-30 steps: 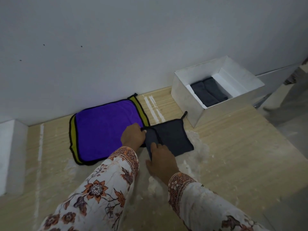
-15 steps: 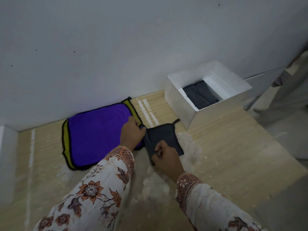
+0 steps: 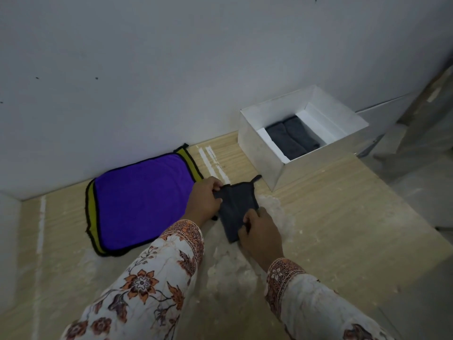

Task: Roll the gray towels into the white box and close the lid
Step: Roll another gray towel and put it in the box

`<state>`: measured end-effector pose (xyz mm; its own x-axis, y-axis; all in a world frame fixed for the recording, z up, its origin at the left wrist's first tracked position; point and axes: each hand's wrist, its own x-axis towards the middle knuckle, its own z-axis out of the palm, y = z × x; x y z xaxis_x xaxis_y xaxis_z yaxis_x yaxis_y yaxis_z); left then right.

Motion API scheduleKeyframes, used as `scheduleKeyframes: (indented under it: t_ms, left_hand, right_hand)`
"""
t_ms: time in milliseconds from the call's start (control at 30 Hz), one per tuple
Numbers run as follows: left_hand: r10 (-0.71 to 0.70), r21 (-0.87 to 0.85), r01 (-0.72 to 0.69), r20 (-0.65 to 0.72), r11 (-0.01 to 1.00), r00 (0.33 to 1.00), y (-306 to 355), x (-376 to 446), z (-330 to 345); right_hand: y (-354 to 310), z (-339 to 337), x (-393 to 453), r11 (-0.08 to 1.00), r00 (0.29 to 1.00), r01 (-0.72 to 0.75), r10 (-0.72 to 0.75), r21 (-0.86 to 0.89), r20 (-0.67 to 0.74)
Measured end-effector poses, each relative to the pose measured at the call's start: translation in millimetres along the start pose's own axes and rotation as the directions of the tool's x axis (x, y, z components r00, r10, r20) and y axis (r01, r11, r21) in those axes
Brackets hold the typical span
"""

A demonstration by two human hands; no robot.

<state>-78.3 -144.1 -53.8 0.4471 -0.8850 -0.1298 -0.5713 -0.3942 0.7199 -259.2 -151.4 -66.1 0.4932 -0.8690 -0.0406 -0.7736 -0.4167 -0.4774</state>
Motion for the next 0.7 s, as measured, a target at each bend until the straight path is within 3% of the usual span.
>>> scheduleKeyframes:
  t_ms: [67,167,267,367,700]
  left_hand:
    - [-0.017,0.119,0.025,-0.065,0.993,0.998,-3,1,-1]
    - [-0.108,0.158,0.107,0.001,0.982,0.994,-3,4,1]
    - [-0.151,0.240,0.135,0.046,0.961,0.988,-3,8,5]
    - [-0.183,0.327,0.157,0.050,0.932,0.982,-2,14,6]
    - [-0.297,0.127,0.297,-0.021,0.946,0.955,1,6,-12]
  right_hand:
    - [-6,1,-1,0.997,0.997,0.077,-0.077,0.015,-0.020]
    - [-18,6,-2,0.979,0.980,0.201,-0.201,0.020,-0.002]
    - [-27,13,-1,0.982,0.977,0.177,-0.168,-0.061,0.131]
    - [-28,17,1,0.987,0.984,0.124,-0.109,-0.100,0.143]
    - [-20,2,3,0.979,0.983,0.124,-0.144,0.165,0.115]
